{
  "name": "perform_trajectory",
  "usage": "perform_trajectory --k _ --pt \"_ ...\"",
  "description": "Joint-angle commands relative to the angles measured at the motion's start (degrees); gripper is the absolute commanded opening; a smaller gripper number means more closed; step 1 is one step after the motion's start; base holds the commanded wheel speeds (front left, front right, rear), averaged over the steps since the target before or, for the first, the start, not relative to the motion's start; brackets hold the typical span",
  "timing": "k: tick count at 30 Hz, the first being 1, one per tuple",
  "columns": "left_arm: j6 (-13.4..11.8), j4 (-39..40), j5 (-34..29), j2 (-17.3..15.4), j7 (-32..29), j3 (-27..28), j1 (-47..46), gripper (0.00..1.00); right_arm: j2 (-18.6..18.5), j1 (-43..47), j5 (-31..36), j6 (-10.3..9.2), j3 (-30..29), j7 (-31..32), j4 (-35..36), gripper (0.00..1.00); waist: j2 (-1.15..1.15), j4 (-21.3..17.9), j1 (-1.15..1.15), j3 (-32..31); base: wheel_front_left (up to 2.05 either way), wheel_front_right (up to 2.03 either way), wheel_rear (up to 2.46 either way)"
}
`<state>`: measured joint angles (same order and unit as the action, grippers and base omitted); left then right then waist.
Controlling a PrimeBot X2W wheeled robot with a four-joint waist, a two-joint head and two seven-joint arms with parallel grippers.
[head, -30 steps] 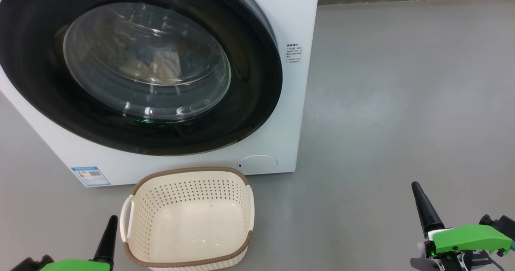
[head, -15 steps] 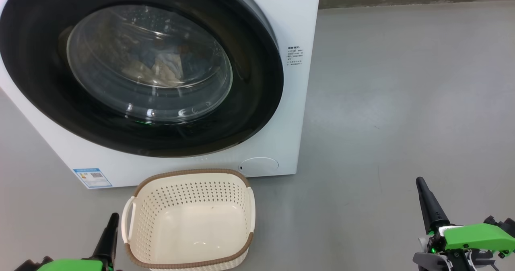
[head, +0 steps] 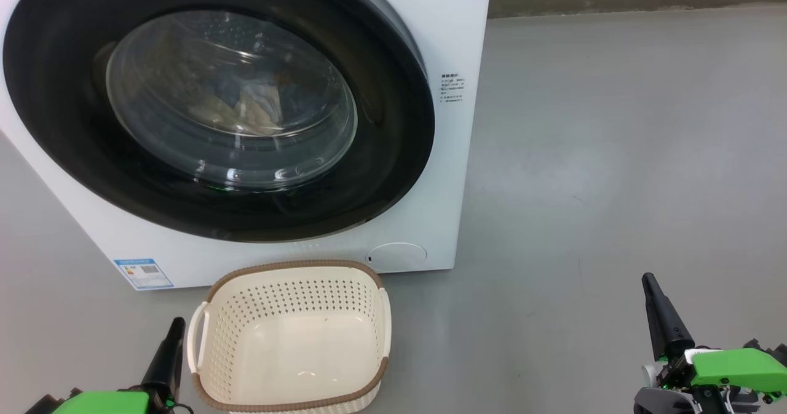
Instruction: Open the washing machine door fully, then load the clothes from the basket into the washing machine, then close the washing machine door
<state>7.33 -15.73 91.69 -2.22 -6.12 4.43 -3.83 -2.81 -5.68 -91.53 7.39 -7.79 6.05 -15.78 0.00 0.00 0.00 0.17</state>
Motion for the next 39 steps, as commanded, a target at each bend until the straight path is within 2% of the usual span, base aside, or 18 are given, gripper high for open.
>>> perform_trajectory --k 1,39 --pt "0.15 1.66 0.5 -0.72 -0.34 2.05 -2.36 0.0 -0.07 -0.51 -0.58 0.1 1.21 0.49 1.76 0.0 0.0 0.0 0.0 0.0 0.0 0.0 0.0" --pt "0.15 1.67 0.46 -0.69 -0.37 2.1 -2.36 0.0 -0.07 -0.51 -0.6 0.1 1.23 0.47 1.76 0.0 0.0 0.0 0.0 0.0 0.0 0.0 0.0"
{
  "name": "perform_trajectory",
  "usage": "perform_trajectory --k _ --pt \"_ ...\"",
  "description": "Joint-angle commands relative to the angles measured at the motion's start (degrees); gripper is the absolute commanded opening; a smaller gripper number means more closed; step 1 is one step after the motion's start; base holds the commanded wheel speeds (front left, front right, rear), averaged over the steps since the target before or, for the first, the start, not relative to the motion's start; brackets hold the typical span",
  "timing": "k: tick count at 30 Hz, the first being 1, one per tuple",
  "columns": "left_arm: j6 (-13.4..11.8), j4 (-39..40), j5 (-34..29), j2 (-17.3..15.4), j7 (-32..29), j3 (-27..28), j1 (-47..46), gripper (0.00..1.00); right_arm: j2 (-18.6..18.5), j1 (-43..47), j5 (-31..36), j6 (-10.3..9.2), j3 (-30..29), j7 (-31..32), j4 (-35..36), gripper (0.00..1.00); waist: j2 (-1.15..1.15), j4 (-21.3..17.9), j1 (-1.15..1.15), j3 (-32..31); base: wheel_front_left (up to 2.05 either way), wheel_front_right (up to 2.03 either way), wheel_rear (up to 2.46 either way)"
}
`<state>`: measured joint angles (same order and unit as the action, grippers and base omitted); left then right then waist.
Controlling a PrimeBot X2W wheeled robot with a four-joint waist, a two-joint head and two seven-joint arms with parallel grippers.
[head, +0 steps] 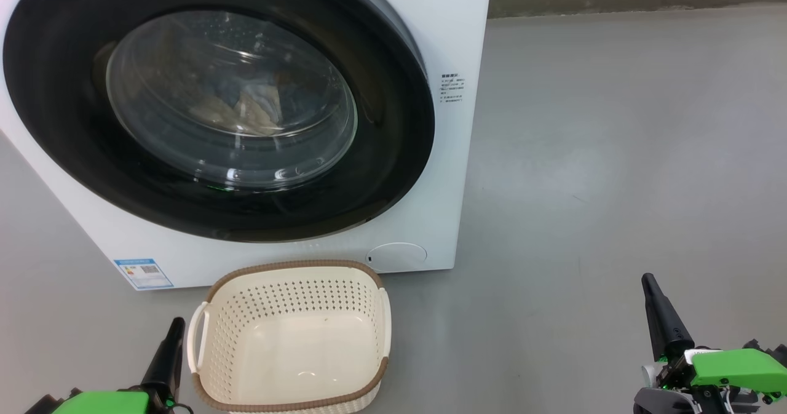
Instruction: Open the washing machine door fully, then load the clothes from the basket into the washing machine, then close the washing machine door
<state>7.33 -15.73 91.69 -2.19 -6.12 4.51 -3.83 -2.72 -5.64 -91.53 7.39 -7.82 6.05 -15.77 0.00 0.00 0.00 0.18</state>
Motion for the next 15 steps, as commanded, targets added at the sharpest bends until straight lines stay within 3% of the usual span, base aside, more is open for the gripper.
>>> perform_trajectory --k 1,15 --pt "0.15 1.67 0.46 -0.72 -0.37 2.02 -2.36 0.0 -0.16 -0.55 -0.6 0.1 1.26 0.47 1.75 0.0 0.0 0.0 0.0 0.0 0.0 0.0 0.0" --pt "0.15 1.67 0.45 -0.71 -0.38 2.04 -2.36 0.0 -0.16 -0.55 -0.61 0.1 1.27 0.46 1.75 0.0 0.0 0.0 0.0 0.0 0.0 0.0 0.0"
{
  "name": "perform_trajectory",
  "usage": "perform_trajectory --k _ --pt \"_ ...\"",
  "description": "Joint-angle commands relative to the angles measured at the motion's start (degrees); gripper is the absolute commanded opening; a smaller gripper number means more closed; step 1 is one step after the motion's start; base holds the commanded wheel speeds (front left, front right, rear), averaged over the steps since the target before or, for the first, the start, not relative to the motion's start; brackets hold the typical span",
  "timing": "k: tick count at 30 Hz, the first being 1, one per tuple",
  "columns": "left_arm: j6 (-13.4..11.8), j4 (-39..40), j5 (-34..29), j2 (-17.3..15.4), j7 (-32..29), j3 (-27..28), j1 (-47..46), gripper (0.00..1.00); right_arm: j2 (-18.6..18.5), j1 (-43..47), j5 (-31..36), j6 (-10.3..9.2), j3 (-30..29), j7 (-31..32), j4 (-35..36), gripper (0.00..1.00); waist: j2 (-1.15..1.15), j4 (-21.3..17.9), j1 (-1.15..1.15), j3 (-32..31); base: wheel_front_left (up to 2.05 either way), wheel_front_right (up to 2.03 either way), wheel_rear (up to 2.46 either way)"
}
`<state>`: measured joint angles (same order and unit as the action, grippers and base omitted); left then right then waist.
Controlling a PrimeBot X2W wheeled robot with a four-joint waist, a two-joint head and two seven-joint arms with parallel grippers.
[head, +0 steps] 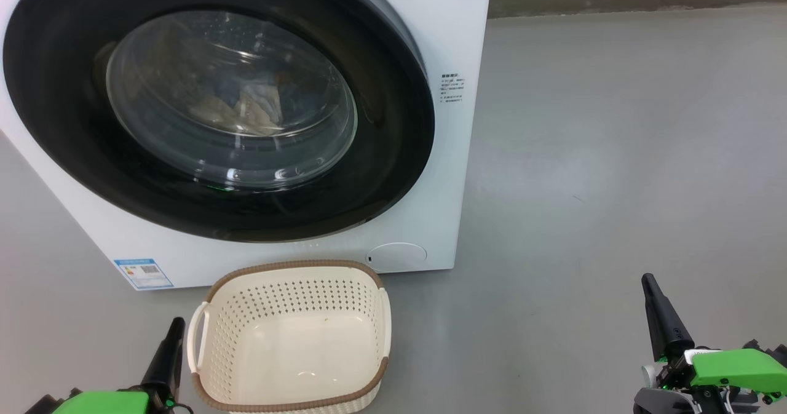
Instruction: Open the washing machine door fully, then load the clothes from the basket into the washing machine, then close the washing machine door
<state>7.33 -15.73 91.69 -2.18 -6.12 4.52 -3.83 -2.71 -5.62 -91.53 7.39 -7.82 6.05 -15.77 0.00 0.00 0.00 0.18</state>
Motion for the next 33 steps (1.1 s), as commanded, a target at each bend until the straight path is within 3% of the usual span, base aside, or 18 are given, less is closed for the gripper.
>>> perform_trajectory --k 1,33 --pt "0.15 1.67 0.45 -0.72 -0.38 2.03 -2.36 0.0 -0.17 -0.57 -0.61 0.1 1.27 0.46 1.75 0.0 0.0 0.0 0.0 0.0 0.0 0.0 0.0" --pt "0.15 1.68 0.44 -0.71 -0.4 2.04 -2.36 0.0 -0.17 -0.57 -0.62 0.1 1.28 0.45 1.75 0.0 0.0 0.0 0.0 0.0 0.0 0.0 0.0"
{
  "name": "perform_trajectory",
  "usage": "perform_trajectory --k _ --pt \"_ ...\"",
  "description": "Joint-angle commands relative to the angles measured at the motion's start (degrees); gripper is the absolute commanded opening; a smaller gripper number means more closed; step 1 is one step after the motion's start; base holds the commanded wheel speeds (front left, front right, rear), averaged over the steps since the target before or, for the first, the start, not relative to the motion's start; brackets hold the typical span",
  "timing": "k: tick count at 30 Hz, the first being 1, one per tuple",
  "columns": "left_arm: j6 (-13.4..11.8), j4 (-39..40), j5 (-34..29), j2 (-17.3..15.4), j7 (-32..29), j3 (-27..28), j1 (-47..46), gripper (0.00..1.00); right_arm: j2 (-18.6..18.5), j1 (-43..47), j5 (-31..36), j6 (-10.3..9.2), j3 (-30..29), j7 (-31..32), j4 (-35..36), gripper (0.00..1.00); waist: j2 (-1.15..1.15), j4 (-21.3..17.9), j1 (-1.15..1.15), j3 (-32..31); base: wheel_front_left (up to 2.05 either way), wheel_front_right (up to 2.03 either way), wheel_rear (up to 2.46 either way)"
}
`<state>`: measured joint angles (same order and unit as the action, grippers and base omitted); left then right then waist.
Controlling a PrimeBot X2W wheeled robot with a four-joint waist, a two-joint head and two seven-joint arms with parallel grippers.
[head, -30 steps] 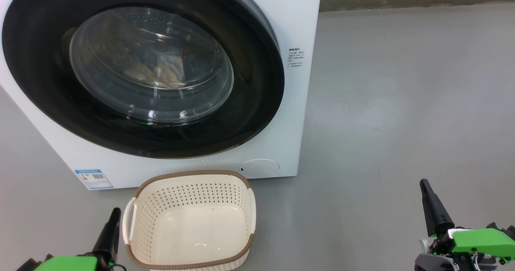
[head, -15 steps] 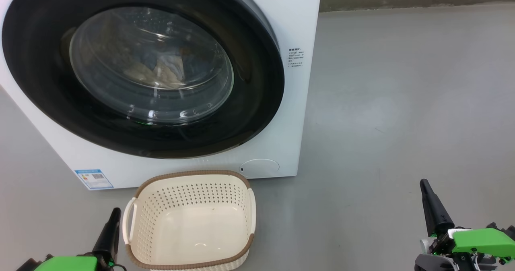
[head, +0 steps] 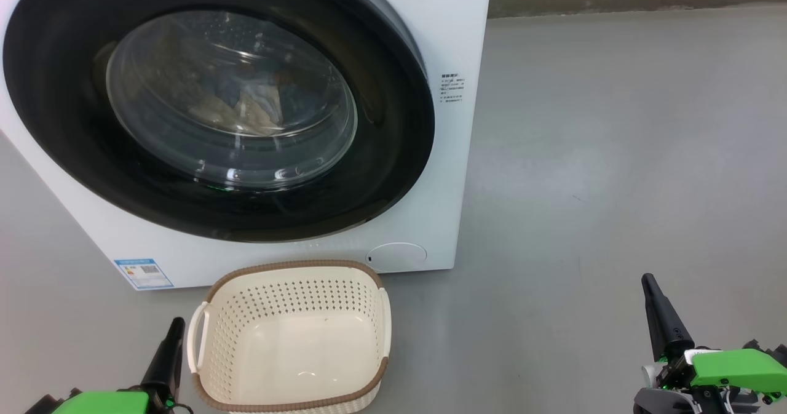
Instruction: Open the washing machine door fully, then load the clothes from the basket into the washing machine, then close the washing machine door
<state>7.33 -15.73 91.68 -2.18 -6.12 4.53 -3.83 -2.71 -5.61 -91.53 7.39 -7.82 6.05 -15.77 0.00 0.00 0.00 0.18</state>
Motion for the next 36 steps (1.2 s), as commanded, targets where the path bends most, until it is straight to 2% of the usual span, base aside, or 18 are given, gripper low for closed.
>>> perform_trajectory --k 1,36 --pt "0.15 1.68 0.45 -0.71 -0.4 2.03 -2.36 0.0 -0.17 -0.57 -0.62 0.1 1.28 0.45 1.75 0.0 0.0 0.0 0.0 0.0 0.0 0.0 0.0" --pt "0.15 1.68 0.44 -0.71 -0.41 2.04 -2.36 0.0 -0.17 -0.57 -0.63 0.1 1.29 0.44 1.75 0.0 0.0 0.0 0.0 0.0 0.0 0.0 0.0"
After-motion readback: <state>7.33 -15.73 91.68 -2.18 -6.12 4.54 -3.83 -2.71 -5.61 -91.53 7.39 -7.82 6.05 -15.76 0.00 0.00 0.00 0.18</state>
